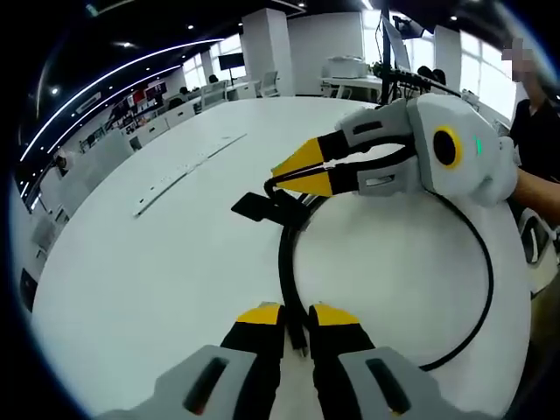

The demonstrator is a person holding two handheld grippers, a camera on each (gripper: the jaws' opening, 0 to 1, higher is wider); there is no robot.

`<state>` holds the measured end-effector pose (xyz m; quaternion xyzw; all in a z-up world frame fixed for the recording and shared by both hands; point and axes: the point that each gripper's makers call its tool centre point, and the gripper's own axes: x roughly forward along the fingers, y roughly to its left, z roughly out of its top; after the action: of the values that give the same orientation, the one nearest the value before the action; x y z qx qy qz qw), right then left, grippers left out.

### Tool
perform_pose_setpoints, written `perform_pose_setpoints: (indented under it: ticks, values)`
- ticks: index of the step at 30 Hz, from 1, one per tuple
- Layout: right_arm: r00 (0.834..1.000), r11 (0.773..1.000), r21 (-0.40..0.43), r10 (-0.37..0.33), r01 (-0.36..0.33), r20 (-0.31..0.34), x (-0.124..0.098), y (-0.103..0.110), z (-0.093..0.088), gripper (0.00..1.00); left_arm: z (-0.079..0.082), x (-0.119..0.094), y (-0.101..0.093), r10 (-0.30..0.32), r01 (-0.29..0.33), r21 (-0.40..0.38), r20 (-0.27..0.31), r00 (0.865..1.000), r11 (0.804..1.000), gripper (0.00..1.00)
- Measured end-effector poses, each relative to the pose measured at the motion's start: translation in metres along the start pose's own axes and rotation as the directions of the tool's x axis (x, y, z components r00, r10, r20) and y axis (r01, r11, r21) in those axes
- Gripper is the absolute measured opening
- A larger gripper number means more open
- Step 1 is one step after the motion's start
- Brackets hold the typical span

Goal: Find the charging cable on the desk, coil it up and secure with Velcro.

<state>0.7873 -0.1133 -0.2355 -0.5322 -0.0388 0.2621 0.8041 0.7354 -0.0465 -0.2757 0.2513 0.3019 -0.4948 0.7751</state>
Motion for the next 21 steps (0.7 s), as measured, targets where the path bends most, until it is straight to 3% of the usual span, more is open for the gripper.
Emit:
perform_pose_setpoints:
  ticks: [9,14,21]
  values:
    - [0.999,0.996,0.072,0.044,-0.043,-0.016,0.008,-0.004,-0.008,0.04,0.0,0.0,0.0,0.004,-0.004,-0.011,0.001,1.0,1.0,0.12]
    - [0.991,0.985,0.115,0.13,-0.126,-0.029,0.017,0.001,-0.016,0.04,0.0,0.0,0.0,0.008,-0.007,-0.029,0.002,1.0,1.0,0.12]
    - [0.983,0.98,0.111,0.174,-0.166,-0.063,0.025,0.005,-0.024,0.04,0.0,0.001,0.0,0.005,-0.005,-0.028,0.001,1.0,1.0,0.12]
